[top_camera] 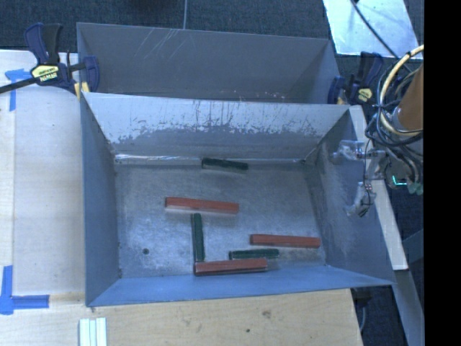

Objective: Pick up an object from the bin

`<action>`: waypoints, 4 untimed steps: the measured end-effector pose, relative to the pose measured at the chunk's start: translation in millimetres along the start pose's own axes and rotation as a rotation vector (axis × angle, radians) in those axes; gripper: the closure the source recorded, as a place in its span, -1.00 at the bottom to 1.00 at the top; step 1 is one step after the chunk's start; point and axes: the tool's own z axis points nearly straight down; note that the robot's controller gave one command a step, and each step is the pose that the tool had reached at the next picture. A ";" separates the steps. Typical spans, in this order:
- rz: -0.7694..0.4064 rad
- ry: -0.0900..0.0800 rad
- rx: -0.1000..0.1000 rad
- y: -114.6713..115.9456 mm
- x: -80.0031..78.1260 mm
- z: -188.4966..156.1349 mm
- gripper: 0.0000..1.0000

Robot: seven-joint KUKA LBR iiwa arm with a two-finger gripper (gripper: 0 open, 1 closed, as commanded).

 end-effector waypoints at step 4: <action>-0.047 -0.006 0.001 86.7 27.2 138.7 1.00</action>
Offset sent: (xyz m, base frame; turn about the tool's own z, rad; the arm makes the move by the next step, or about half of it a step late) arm -0.0280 0.0870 -0.1384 -0.0440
